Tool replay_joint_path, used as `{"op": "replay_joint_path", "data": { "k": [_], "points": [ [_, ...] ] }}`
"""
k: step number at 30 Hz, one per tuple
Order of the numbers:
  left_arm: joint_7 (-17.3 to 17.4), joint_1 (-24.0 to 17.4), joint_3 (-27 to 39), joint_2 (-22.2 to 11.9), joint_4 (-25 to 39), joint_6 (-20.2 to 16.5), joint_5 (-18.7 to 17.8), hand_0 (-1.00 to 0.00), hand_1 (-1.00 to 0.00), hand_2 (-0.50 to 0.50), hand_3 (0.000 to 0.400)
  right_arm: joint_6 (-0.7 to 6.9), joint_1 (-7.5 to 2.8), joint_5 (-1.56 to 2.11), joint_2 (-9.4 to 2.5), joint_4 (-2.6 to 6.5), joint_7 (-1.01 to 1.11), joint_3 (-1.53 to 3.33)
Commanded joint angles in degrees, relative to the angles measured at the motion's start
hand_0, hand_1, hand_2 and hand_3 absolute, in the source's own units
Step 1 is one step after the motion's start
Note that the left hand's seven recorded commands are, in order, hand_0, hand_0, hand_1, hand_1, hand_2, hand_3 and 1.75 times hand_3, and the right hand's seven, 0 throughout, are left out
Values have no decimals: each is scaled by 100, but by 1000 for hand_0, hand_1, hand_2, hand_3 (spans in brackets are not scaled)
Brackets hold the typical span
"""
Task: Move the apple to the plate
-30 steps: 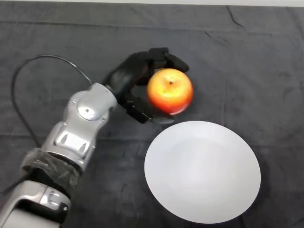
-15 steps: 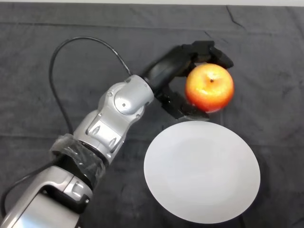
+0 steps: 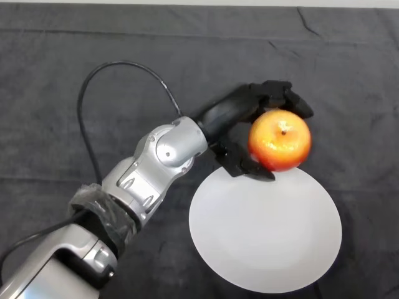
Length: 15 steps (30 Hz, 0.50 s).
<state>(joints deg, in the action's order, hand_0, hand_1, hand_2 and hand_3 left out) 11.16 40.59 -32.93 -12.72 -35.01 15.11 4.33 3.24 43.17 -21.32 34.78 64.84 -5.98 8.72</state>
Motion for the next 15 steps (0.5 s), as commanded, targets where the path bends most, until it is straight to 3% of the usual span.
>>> {"op": "replay_joint_path", "data": {
  "k": [1,15],
  "points": [
    [69,-372,-160,-258,133,5,-17,-1000,-1000,0,400,48,-271,50,1,-6,27,-46],
    [261,-564,-465,-256,321,-590,-55,-1000,-1000,0,400,51,-277,52,2,-18,28,-49]
  ]
}}
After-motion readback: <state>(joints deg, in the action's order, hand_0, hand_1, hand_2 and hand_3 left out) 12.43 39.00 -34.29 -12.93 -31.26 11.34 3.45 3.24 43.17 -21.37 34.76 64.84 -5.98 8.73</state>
